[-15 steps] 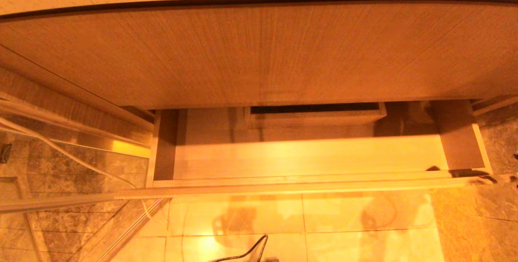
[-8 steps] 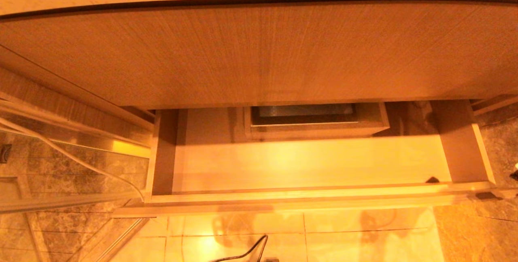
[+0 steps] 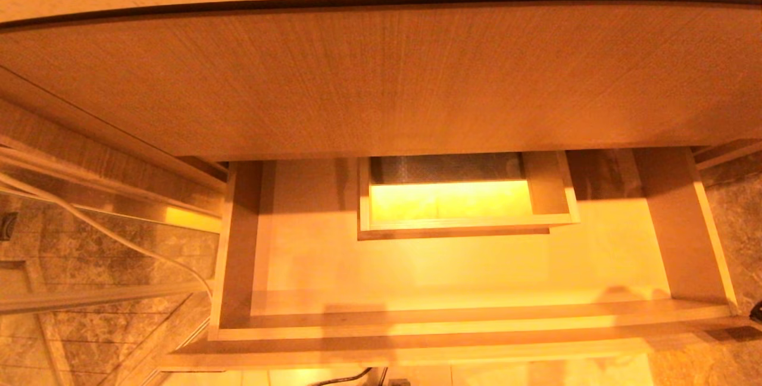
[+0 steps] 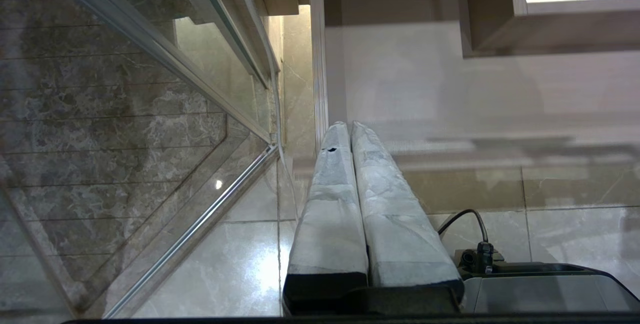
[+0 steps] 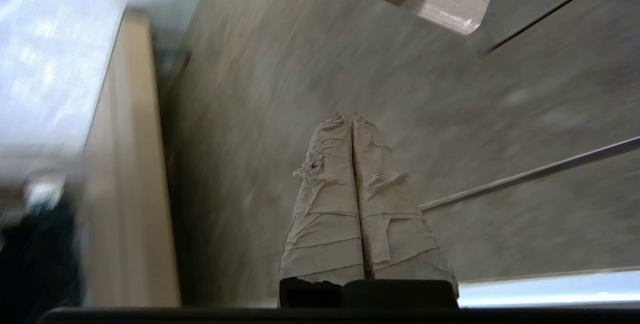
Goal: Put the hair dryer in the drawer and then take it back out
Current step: Close the drawer
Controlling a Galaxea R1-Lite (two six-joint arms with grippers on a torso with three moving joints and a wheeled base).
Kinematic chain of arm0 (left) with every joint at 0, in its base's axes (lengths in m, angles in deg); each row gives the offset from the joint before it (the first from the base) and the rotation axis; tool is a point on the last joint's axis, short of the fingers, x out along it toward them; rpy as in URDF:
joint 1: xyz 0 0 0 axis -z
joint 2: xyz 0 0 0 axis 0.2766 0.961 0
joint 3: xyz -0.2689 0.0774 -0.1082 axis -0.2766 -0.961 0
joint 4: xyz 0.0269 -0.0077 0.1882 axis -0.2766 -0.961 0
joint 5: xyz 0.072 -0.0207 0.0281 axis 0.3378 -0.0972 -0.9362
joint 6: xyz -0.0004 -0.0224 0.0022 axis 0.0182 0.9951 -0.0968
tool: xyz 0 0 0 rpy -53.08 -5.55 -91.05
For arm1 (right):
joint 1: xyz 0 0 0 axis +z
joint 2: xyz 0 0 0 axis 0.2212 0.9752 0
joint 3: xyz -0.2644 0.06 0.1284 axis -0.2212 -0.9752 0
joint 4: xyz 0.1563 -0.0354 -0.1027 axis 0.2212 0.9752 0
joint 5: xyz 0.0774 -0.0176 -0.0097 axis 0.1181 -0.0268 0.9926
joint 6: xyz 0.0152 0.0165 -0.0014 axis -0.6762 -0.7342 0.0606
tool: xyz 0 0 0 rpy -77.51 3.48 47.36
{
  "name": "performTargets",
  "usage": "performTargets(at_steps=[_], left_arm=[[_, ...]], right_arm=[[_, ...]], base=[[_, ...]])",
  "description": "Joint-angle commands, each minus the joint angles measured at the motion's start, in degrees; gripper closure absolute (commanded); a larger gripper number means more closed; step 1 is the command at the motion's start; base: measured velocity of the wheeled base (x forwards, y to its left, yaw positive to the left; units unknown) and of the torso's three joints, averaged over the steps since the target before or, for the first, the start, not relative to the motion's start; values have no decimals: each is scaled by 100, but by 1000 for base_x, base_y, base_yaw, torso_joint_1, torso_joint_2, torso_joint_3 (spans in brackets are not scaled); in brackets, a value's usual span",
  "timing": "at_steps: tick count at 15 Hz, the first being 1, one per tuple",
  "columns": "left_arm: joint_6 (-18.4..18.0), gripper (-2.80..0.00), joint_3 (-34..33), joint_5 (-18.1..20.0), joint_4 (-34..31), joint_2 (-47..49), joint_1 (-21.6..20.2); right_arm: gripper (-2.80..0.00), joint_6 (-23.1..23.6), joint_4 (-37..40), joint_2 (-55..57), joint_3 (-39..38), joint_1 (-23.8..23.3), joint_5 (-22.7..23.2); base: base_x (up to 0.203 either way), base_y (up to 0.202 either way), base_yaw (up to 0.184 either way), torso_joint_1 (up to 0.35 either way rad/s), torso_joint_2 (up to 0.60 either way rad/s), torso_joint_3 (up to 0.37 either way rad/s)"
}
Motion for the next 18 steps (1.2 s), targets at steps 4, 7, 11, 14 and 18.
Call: performTargets(at_steps=[4, 7, 11, 14, 18], left_arm=[[0, 0, 0, -1, 4, 0, 0], [0, 0, 0, -1, 4, 0, 0], [0, 0, 0, -1, 4, 0, 0], [0, 0, 0, -1, 4, 0, 0], [0, 0, 0, -1, 4, 0, 0]], right_arm=[[0, -4, 76, 383, 182, 23, -61], [0, 48, 209, 363, 342, 17, -43], [0, 212, 932, 206, 145, 8, -221], [0, 185, 1308, 352, 84, 16, -227], [0, 126, 1424, 731, 162, 21, -219]], base=[[0, 0, 0, 0, 0, 0], [0, 0, 0, 0, 0, 0], [0, 0, 0, 0, 0, 0], [0, 0, 0, 0, 0, 0], [0, 0, 0, 0, 0, 0]])
